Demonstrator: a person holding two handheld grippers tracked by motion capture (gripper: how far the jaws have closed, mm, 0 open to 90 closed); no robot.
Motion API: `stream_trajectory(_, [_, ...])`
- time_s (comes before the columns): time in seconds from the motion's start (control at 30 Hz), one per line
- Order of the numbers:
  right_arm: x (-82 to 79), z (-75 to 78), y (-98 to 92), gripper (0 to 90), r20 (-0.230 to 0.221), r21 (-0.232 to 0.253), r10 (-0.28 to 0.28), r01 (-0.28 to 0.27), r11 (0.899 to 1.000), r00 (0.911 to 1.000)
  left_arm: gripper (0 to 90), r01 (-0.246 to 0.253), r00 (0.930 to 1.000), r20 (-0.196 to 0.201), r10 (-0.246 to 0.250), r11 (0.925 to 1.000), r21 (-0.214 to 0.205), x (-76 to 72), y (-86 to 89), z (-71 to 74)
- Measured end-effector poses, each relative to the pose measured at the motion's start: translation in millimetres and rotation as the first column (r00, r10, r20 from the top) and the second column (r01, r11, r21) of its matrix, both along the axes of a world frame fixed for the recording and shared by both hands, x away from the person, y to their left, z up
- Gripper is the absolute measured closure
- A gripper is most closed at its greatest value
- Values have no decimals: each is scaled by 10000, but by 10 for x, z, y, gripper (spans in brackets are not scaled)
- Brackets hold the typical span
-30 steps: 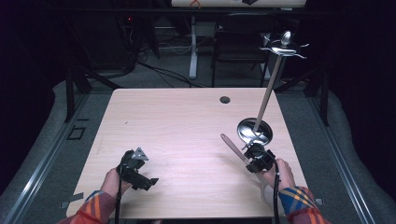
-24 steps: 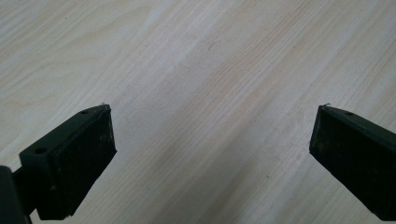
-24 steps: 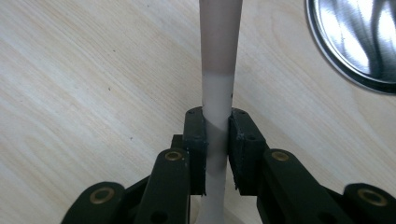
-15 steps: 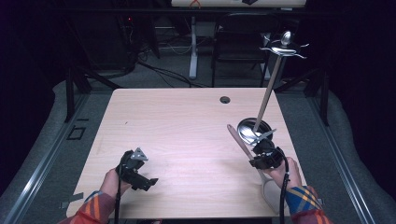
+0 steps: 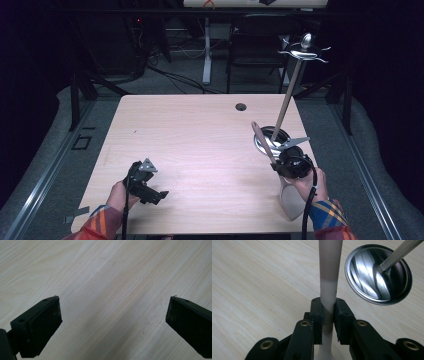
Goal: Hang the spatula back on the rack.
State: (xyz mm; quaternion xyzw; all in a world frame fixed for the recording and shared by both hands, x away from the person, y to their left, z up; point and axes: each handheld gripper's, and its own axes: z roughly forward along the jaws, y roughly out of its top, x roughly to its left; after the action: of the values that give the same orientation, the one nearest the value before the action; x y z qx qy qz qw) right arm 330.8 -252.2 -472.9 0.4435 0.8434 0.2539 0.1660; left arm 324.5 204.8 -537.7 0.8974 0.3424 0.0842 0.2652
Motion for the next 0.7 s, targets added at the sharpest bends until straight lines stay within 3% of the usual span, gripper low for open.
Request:
stream_trajectory(0.37, [-59, 96, -45, 786, 698, 583, -348, 308, 9978, 9970, 0, 32, 10000, 45, -32, 10000, -31, -6, 3, 4])
stream_trajectory(0.53, [-99, 164, -108, 786, 1070, 1079, -666, 550, 9926, 9920, 0, 60, 10000, 39, -60, 10000, -36, -9, 3, 5])
stream_trajectory(0.57, [-113, 189, -135, 786, 1323, 1419, -841, 651, 9877, 9876, 0, 44, 10000, 49, -44, 10000, 0, -9, 4, 9])
stream_trajectory(0.7, [-130, 226, -187, 786, 1665, 1725, -988, 697, 9825, 9811, 0, 65, 10000, 42, -65, 10000, 48, -6, -4, 7])
